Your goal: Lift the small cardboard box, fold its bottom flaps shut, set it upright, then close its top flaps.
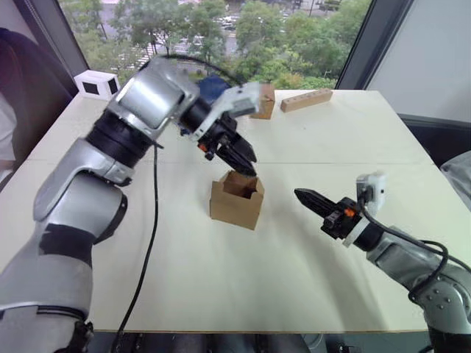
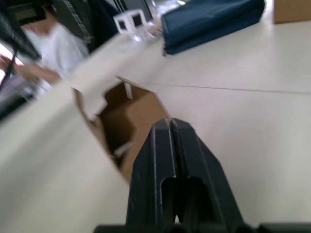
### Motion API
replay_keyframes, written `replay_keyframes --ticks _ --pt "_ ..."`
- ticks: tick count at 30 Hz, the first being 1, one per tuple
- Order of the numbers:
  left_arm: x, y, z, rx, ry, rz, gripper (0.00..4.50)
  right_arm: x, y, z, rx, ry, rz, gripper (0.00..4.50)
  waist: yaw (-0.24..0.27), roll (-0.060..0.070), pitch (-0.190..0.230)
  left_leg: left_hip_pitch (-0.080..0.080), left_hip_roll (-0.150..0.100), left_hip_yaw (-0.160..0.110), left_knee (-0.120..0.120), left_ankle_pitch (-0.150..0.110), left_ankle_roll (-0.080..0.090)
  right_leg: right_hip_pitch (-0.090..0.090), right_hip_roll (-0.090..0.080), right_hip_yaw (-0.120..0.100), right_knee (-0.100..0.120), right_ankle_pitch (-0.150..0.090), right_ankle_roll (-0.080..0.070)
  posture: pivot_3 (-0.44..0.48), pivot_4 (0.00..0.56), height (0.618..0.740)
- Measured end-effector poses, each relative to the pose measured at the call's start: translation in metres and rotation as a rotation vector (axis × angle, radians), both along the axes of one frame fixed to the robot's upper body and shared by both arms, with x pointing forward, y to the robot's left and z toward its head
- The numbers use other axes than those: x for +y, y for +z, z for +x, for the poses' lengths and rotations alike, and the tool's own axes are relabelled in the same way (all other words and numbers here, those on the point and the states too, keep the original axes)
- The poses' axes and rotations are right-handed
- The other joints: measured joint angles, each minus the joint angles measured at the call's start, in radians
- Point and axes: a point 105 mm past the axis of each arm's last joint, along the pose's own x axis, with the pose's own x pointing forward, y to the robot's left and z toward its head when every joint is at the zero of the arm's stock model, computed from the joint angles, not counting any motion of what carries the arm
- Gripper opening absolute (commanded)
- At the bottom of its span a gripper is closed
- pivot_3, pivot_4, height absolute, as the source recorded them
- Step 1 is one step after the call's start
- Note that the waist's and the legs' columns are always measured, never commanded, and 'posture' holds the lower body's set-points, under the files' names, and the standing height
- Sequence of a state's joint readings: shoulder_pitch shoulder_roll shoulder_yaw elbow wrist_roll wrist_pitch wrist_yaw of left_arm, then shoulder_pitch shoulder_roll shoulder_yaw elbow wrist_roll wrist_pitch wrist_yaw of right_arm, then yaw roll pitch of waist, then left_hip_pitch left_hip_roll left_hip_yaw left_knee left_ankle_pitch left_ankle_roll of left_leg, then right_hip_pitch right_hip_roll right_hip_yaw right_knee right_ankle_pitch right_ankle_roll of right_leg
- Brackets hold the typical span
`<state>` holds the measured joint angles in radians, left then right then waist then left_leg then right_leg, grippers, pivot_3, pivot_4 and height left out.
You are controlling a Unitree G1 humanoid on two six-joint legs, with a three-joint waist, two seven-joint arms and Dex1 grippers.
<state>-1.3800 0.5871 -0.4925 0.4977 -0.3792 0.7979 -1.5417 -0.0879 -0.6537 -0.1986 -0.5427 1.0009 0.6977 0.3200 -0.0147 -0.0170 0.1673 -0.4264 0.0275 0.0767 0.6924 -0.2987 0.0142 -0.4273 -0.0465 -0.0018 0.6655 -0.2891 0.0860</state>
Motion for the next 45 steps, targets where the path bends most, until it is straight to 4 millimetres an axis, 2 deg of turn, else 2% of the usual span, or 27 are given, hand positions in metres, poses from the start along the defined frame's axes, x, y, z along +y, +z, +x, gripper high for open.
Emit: replay_keyframes --ticks 2,4,8,10,12,16,19,24,28,36,40,45 --pt "0.014 -0.006 0.006 0.039 0.062 -0.083 0.07 -0.001 0.003 0.003 -0.023 -0.003 -0.049 0.00 0.001 0.000 0.000 0.000 0.000 0.000 0.001 0.000 0.000 0.000 0.000 0.000 0.000 0.000 0.000 0.000 0.150 0.740" --pt "0.029 -0.010 0.013 0.066 0.139 -0.185 0.07 -0.002 0.001 0.006 -0.032 0.004 -0.134 0.00 0.003 0.000 0.000 0.000 0.001 0.000 0.002 0.000 0.000 0.000 0.000 0.000 0.001 0.000 0.000 0.000 0.150 0.740" --pt "0.054 -0.020 0.020 0.045 0.242 -0.271 0.07 0.002 -0.008 0.009 -0.013 0.037 -0.245 0.00 0.007 0.000 0.000 -0.001 -0.001 0.000 0.003 0.000 0.000 0.001 -0.002 0.000 0.001 0.000 0.000 0.000 0.150 0.740" --pt "0.067 -0.039 0.024 0.034 0.312 -0.281 0.07 0.006 -0.017 0.009 0.014 0.067 -0.314 0.00 0.005 0.000 0.000 -0.001 0.000 0.000 0.004 0.000 0.000 0.001 -0.002 0.000 0.001 0.000 0.000 0.000 0.150 0.740" --pt "0.079 -0.067 0.028 0.049 0.403 -0.278 0.07 0.012 -0.025 0.011 0.034 0.097 -0.360 0.00 0.004 0.000 0.000 0.000 0.000 0.000 0.004 0.000 0.000 0.001 -0.002 0.000 0.002 0.000 0.000 0.000 0.150 0.740" --pt "0.085 -0.128 0.021 0.113 0.499 -0.238 0.07 0.016 -0.042 0.015 0.090 0.108 -0.391 0.00 0.009 0.000 0.000 -0.001 -0.001 0.000 0.005 0.001 -0.001 0.001 -0.004 -0.001 0.002 0.000 0.000 0.000 0.150 0.740" --pt "0.082 -0.150 0.013 0.120 0.510 -0.209 0.07 0.017 -0.048 0.014 0.113 0.130 -0.392 0.00 0.016 0.000 0.000 -0.001 -0.001 0.000 0.005 0.001 -0.001 0.002 -0.003 -0.001 0.002 0.000 0.000 0.000 0.150 0.740" --pt "0.069 -0.154 0.010 0.109 0.492 -0.223 0.07 0.028 -0.058 0.011 0.145 0.213 -0.372 0.00 0.026 0.000 0.000 0.000 -0.001 0.000 0.006 0.000 0.000 0.002 -0.003 -0.001 0.002 0.000 0.000 0.000 0.150 0.740" --pt "0.059 -0.154 0.006 0.121 0.456 -0.225 0.07 0.034 -0.057 0.012 0.146 0.257 -0.345 0.00 0.026 0.000 -0.001 0.000 -0.001 0.001 0.006 0.000 0.000 0.002 -0.003 -0.001 0.002 0.001 0.000 0.000 0.150 0.740" --pt "0.060 -0.156 -0.009 0.172 0.389 -0.152 0.07 0.033 -0.062 0.011 0.198 0.292 -0.348 0.00 0.025 0.000 -0.001 0.000 -0.001 0.001 0.006 0.000 0.000 0.002 -0.002 -0.001 0.003 0.001 0.000 0.000 0.150 0.740" --pt "0.062 -0.164 -0.016 0.212 0.380 -0.131 0.07 0.033 -0.062 0.008 0.210 0.302 -0.348 0.00 0.026 0.000 -0.001 0.000 -0.001 0.000 0.006 0.000 0.000 0.002 -0.002 -0.001 0.003 0.001 0.000 0.000 0.150 0.740" --pt "0.061 -0.161 -0.019 0.242 0.378 -0.134 0.07 0.032 -0.057 0.006 0.217 0.290 -0.315 0.00 0.026 0.000 -0.001 0.000 -0.001 0.000 0.006 0.000 0.000 0.002 -0.002 -0.001 0.003 0.001 0.000 0.000 0.150 0.740"
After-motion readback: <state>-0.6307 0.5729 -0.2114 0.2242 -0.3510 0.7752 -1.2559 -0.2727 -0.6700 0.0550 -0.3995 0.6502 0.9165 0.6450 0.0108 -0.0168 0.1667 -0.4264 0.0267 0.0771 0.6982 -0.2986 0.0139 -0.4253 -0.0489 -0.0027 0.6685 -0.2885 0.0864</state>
